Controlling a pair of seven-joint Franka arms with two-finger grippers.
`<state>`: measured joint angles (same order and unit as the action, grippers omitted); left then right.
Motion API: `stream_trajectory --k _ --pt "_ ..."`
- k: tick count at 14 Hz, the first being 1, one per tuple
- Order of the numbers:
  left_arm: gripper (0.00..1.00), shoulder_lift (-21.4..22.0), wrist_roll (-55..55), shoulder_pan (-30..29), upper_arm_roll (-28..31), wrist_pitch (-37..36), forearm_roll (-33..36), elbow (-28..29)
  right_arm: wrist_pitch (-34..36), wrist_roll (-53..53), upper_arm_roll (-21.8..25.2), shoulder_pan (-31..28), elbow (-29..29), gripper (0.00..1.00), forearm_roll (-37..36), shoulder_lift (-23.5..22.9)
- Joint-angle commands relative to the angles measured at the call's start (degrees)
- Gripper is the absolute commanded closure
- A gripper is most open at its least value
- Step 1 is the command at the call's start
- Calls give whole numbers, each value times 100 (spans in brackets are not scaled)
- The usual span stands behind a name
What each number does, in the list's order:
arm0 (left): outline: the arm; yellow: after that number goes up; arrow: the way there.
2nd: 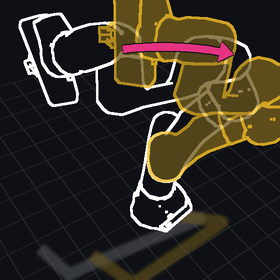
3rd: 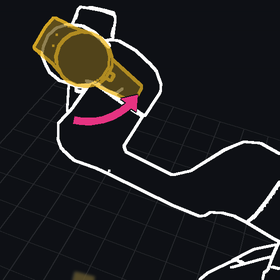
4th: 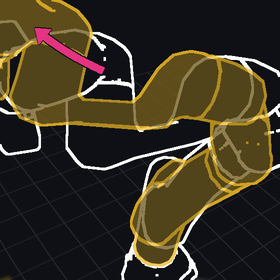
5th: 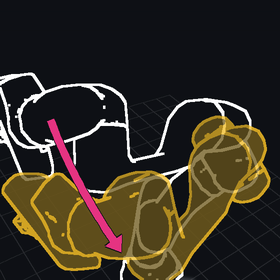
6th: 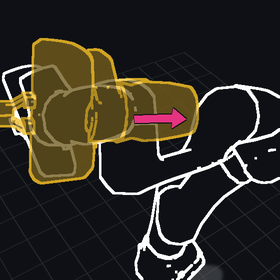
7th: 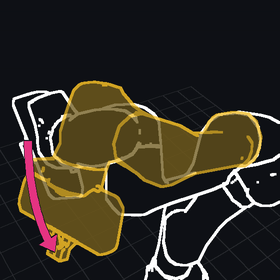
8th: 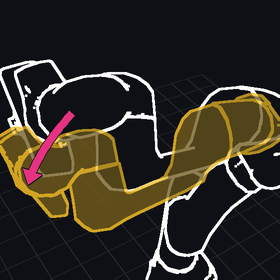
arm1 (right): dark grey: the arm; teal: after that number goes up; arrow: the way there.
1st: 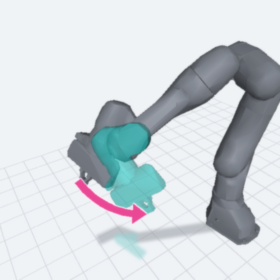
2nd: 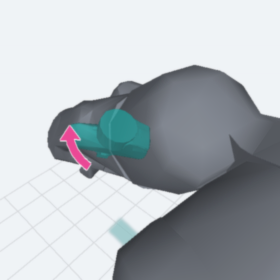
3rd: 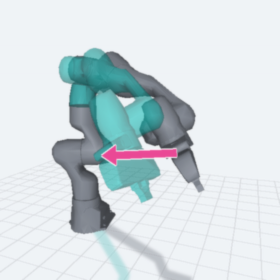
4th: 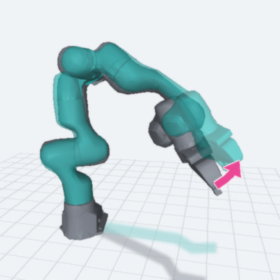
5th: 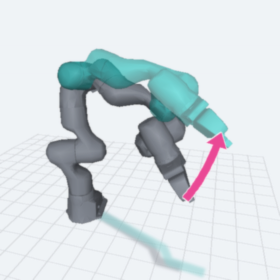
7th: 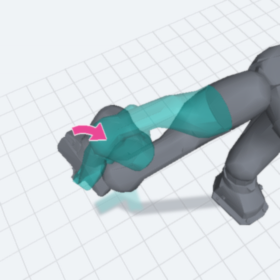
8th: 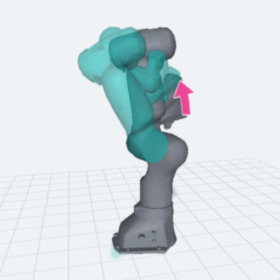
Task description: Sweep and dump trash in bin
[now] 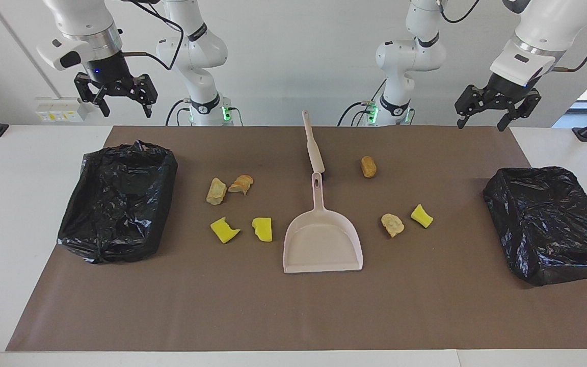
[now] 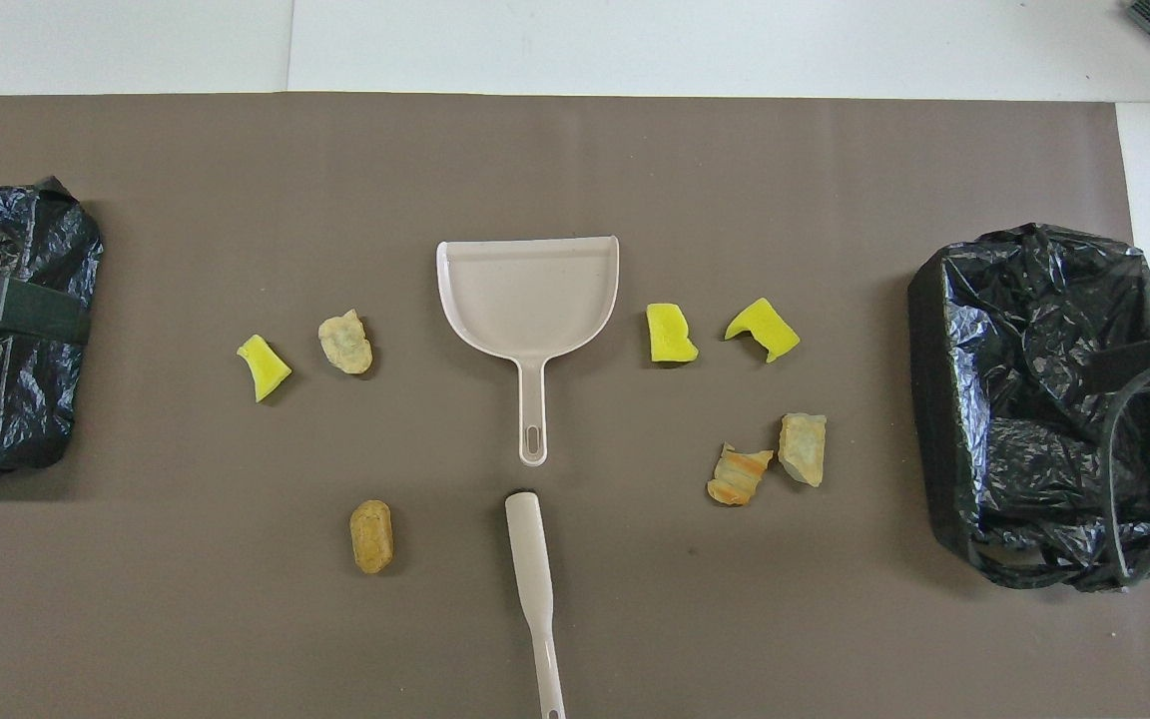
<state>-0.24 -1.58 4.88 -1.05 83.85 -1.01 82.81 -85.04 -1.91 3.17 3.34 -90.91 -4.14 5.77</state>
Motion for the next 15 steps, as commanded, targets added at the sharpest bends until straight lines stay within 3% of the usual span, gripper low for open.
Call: stream_trajectory --k 1,15 --pt "0 -12 35 -5 -9 43 -32 -90 14 -143 -45 -35 29 0 9 21" --pt "0 190 78 66 -176 -35 -75 173 119 -143 -247 -35 12 0 97 56"
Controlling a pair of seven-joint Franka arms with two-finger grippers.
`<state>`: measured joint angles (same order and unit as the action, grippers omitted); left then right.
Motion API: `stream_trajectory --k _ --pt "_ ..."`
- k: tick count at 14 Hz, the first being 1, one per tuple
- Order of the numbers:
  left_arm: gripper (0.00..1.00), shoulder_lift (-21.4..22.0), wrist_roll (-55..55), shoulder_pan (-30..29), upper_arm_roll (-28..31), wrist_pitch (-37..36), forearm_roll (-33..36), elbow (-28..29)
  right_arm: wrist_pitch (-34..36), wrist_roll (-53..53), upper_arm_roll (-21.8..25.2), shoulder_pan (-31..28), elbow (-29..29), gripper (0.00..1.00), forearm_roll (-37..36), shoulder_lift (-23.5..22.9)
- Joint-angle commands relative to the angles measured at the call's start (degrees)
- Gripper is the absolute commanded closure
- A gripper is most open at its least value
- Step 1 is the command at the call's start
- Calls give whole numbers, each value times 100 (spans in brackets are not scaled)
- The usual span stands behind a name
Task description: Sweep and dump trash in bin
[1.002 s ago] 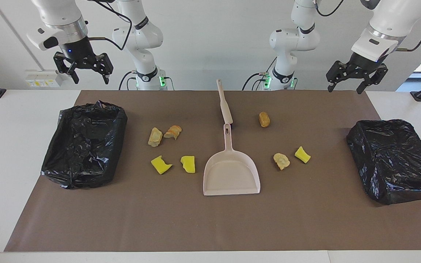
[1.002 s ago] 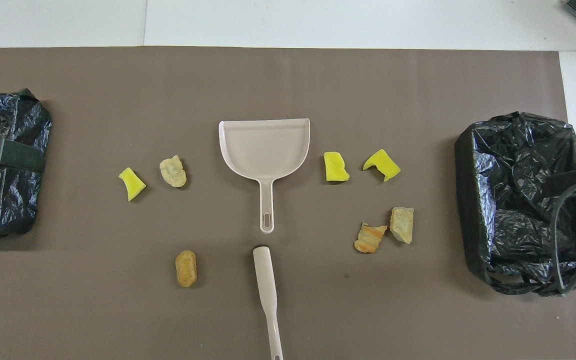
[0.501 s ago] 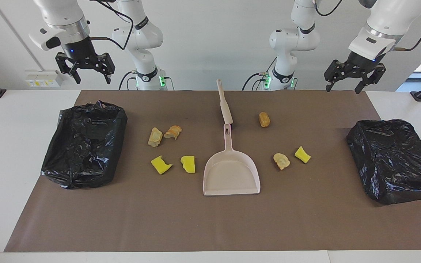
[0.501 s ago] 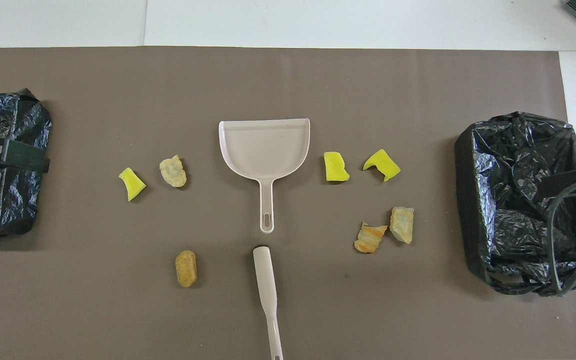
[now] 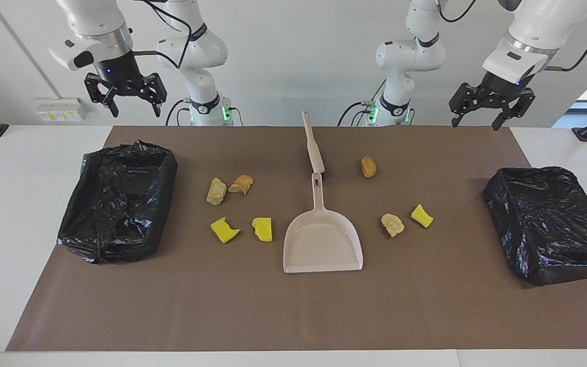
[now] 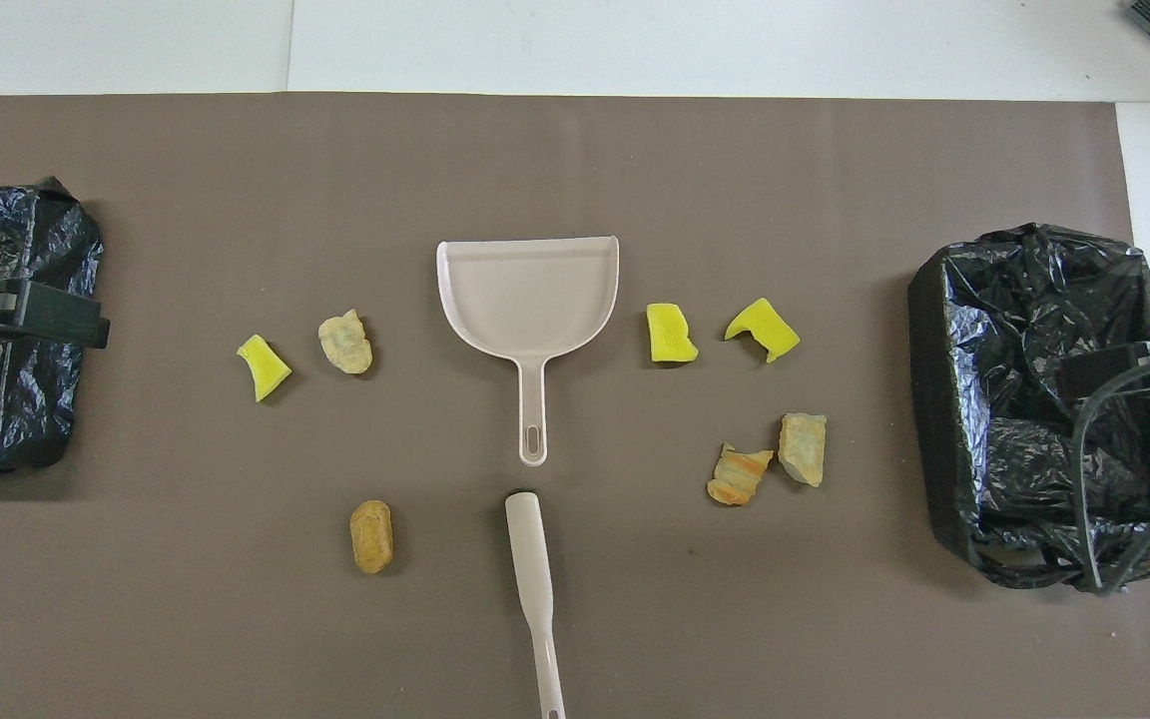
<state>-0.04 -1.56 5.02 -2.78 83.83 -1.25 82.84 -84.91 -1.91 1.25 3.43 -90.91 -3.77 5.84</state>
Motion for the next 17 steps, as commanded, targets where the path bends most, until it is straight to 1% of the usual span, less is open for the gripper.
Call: stream_trajectory --k 1,4,7,9,10,11,13,15,17 --pt "0 188 120 52 -38 -51 -51 206 71 -143 -63 -44 12 0 61 49" --pt "0 215 156 52 -82 -60 -60 233 54 -117 -72 -44 12 0 61 40" --pt "0 469 165 52 -248 11 -60 618 10 -125 -133 -44 20 0 61 32" --pt "0 732 269 52 -380 46 -60 1030 1 -143 -168 -44 38 0 122 5" --pt "0 881 444 52 -546 63 -60 1259 -34 -134 -160 -44 38 0 340 -4" --pt "0 1013 672 52 -731 116 -60 1470 -121 -134 -186 -18 21 0 368 -4" --pt "0 1295 1400 130 -1196 291 -173 1953 -253 101 -195 333 29 0 394 -108" --pt "0 1593 2025 594 -1251 502 -542 2445 -438 497 -221 596 29 0 456 -240" --pt "0 1892 2701 1209 -1251 905 -552 3034 -622 805 -221 904 29 0 474 -442"
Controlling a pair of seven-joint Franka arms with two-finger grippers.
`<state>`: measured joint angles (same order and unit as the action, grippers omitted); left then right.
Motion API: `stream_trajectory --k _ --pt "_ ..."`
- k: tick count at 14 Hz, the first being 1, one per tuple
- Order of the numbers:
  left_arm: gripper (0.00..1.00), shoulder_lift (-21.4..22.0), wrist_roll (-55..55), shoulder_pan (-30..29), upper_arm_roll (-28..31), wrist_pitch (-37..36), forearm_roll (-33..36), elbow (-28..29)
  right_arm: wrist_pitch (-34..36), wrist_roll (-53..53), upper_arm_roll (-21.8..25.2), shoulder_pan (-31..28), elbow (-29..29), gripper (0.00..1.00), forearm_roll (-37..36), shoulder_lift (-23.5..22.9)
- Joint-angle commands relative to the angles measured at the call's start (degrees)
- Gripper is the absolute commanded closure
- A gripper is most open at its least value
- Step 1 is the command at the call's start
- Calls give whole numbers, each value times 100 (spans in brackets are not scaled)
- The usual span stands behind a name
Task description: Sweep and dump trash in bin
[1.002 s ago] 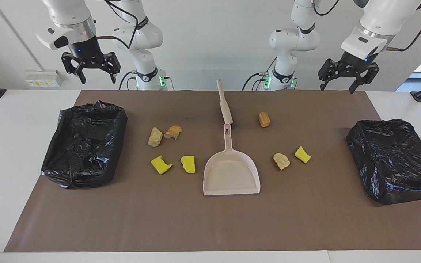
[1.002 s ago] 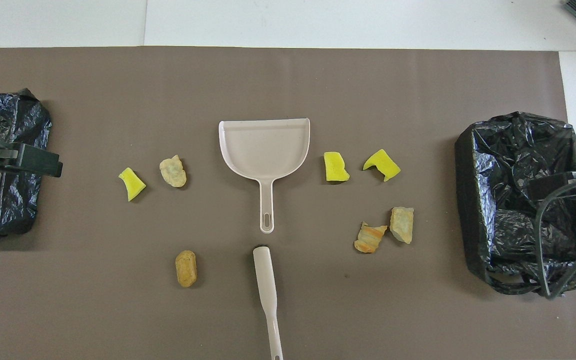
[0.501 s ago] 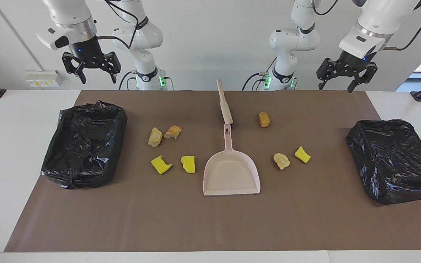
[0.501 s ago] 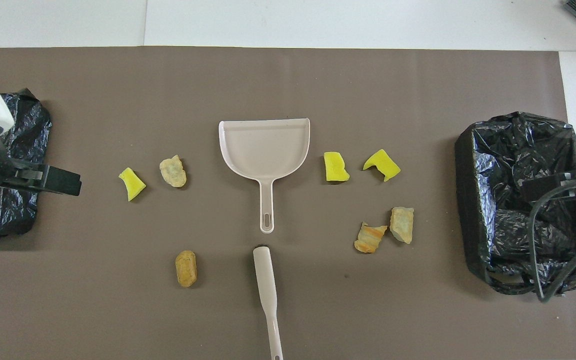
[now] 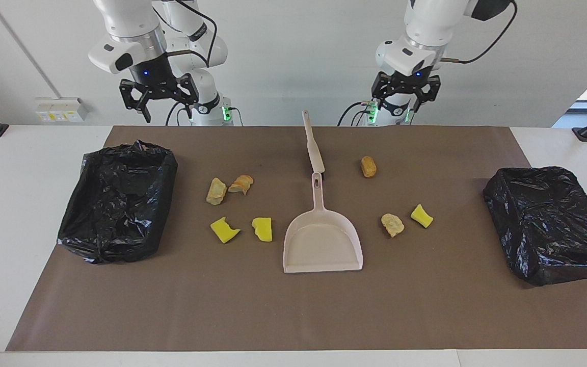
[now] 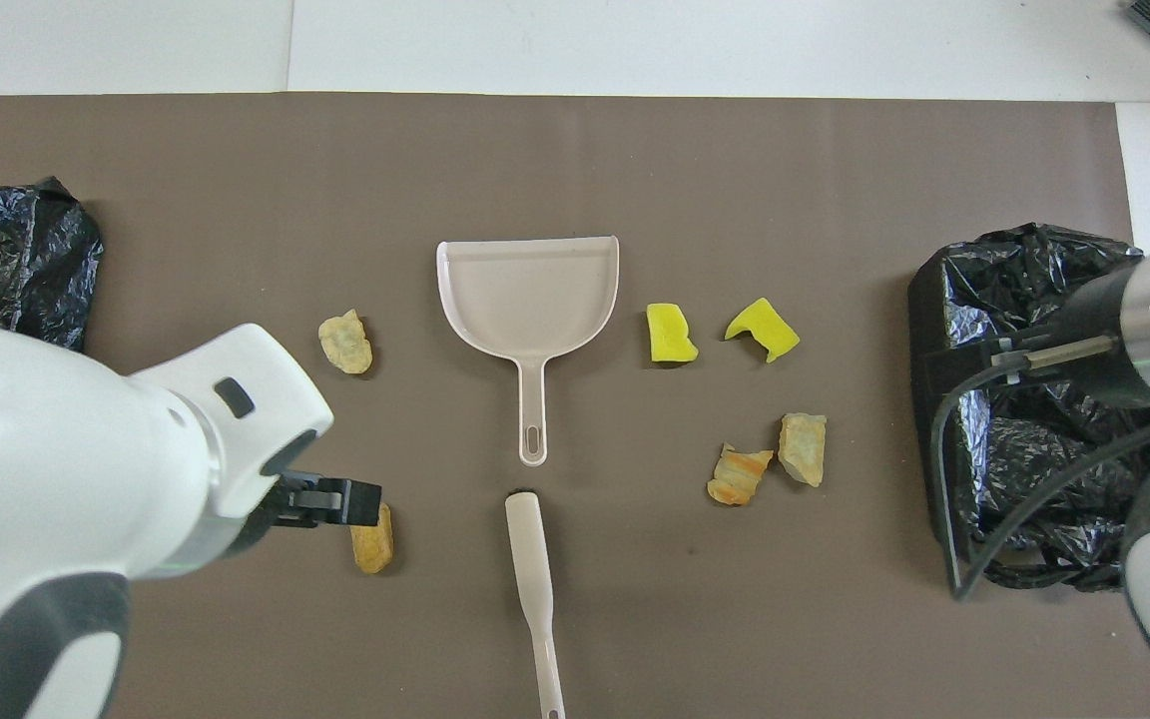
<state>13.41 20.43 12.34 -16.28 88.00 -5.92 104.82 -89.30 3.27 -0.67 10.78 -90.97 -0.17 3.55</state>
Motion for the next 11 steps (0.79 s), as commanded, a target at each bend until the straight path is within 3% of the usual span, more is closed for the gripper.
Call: stream_trajectory --k 1,4,8,11 --pt "0 610 828 811 99 725 -85 1108 -411 566 -30 405 35 0 114 -380" --pt "0 619 1735 1647 99 1428 -102 1724 -781 1253 -30 916 70 0 97 -854" --pt "0 602 2289 2263 90 2052 -147 2348 -1361 2219 -30 1505 176 0 52 -1531" --pt "0 479 2666 2737 90 2553 -147 2805 -1705 2458 -47 1664 176 0 131 -1743"
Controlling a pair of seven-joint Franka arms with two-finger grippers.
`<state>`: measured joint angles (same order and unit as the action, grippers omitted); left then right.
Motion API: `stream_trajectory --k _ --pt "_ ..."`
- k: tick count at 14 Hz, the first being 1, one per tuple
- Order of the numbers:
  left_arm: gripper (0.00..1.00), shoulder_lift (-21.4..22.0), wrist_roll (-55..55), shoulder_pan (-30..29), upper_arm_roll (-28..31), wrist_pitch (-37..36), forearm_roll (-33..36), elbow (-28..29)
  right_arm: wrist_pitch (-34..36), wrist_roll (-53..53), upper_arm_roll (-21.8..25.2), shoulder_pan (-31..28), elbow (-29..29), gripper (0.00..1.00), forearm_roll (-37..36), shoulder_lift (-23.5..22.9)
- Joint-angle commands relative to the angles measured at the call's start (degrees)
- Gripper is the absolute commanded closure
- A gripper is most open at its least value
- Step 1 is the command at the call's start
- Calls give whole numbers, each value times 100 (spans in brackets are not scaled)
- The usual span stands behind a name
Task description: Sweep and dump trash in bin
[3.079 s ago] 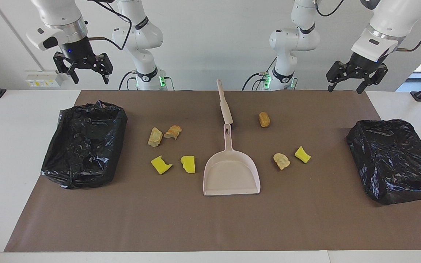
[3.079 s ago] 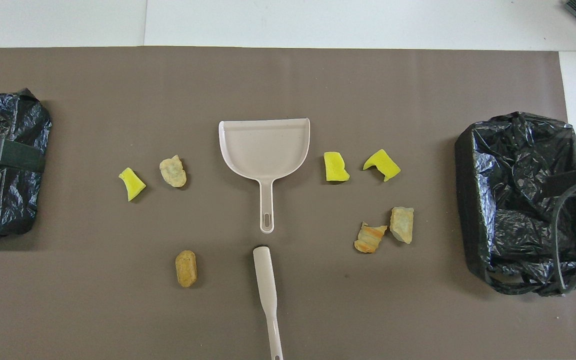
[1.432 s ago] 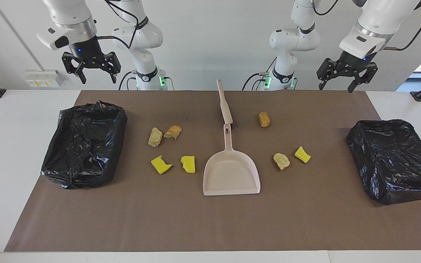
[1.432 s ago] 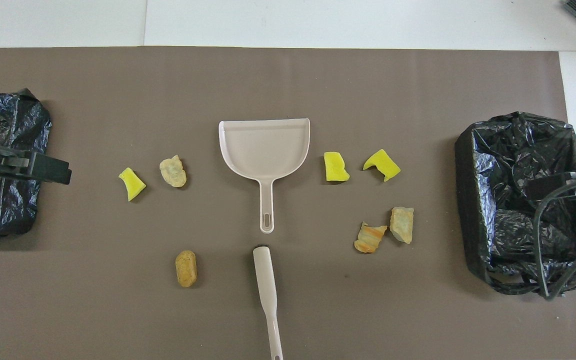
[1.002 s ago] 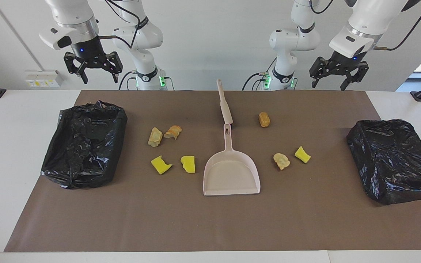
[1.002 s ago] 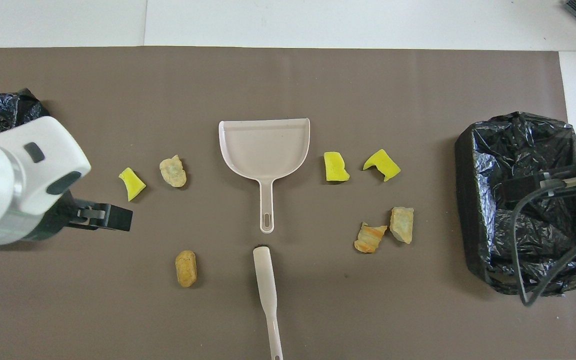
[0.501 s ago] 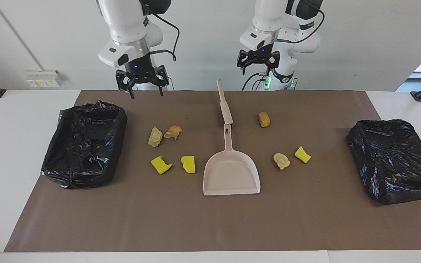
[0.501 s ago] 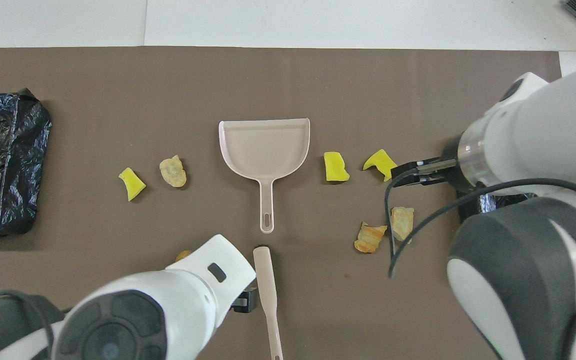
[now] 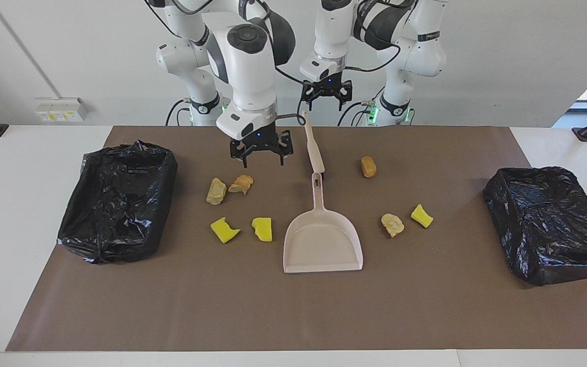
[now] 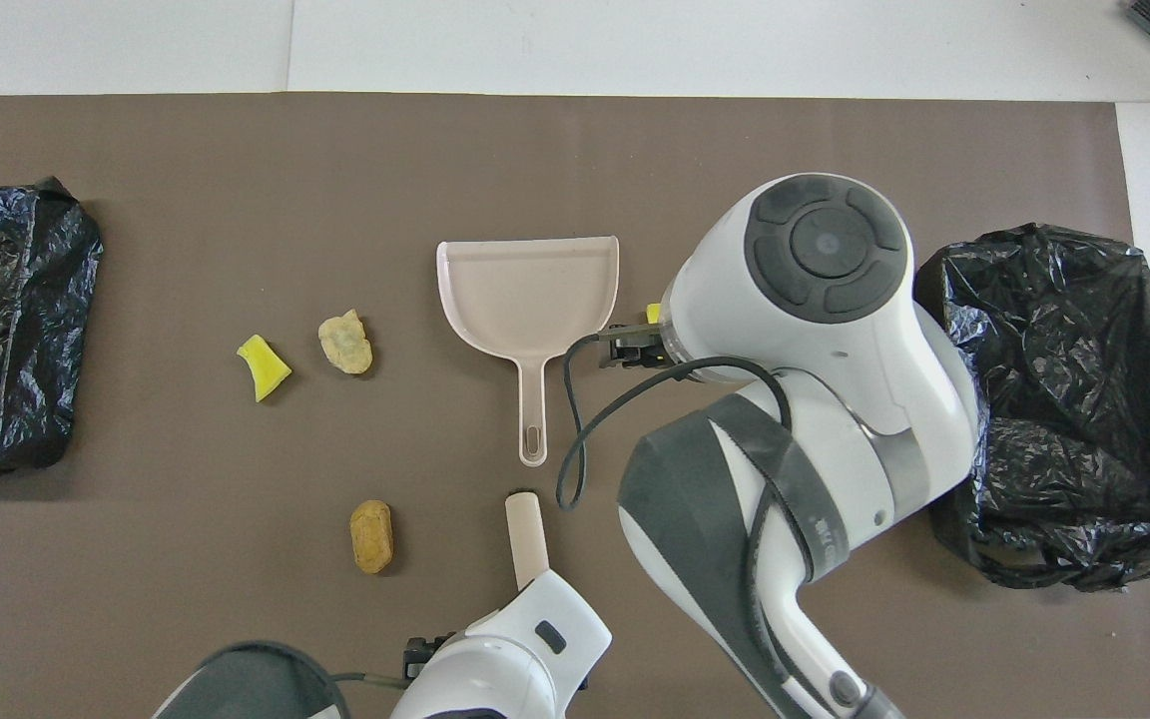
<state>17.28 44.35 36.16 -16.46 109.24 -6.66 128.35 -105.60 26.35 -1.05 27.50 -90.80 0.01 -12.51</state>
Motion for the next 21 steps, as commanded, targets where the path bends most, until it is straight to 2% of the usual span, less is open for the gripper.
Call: stream_trajectory --k 1,6,8,16,18,21 --pt "0 56 450 531 108 779 -72 689 -119 334 -35 53 194 0 114 -286" --pt "0 -128 662 840 108 1230 -81 1051 -549 958 -35 474 291 0 96 -796" --pt "0 -146 707 858 108 1415 -72 1131 -856 1196 -26 607 265 0 79 -867" --pt "0 -216 646 840 108 1407 -81 1122 -1006 1206 -26 617 204 0 140 -867" --pt "0 -216 610 849 108 1407 -81 1131 -1033 1328 -44 808 168 0 105 -1007" --pt "0 -462 645 919 108 1582 -81 1131 -1094 1426 -44 915 142 0 79 -1131"
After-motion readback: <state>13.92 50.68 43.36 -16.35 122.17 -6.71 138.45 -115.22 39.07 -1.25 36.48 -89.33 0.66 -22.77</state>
